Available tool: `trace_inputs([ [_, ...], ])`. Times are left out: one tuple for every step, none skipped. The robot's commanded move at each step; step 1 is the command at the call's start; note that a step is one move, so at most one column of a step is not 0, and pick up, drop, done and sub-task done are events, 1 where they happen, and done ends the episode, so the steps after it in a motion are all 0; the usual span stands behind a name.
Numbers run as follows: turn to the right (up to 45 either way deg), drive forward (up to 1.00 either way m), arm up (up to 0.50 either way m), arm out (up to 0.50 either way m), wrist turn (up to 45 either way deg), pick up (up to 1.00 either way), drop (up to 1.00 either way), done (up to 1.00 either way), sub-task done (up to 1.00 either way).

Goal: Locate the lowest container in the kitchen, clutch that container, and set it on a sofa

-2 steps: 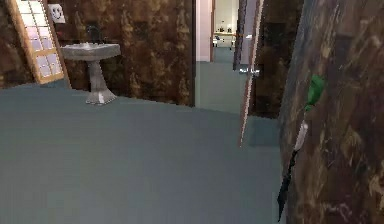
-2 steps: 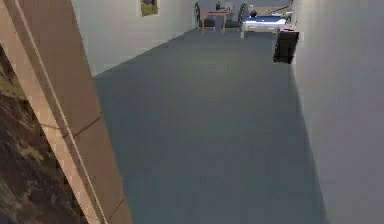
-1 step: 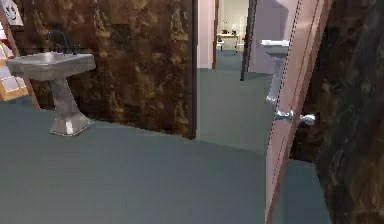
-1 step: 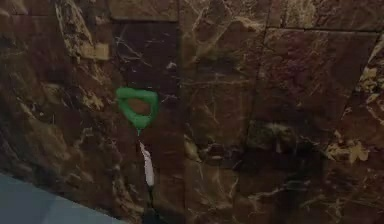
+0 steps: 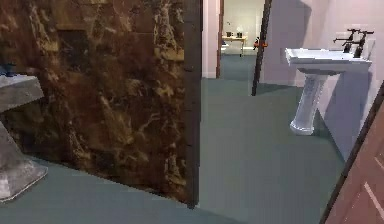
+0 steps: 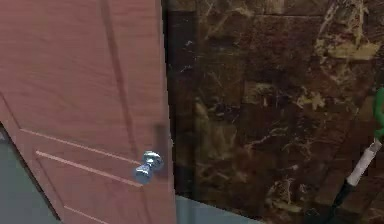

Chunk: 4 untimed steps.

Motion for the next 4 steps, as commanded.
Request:
trace_inputs([
  [45.0, 0.00, 0.00, 0.00, 0.0, 0.00, 0.00, 0.00, 0.00],
  [6.0, 0.00, 0.00, 0.00, 0.0, 0.00, 0.00, 0.00, 0.00],
  [0.0, 0.05, 0.00, 0.00, 0.0, 0.00, 0.00, 0.00, 0.00],
  [-36.0, 0.00, 0.00, 0.00, 0.0, 0.00, 0.00, 0.00, 0.00],
])
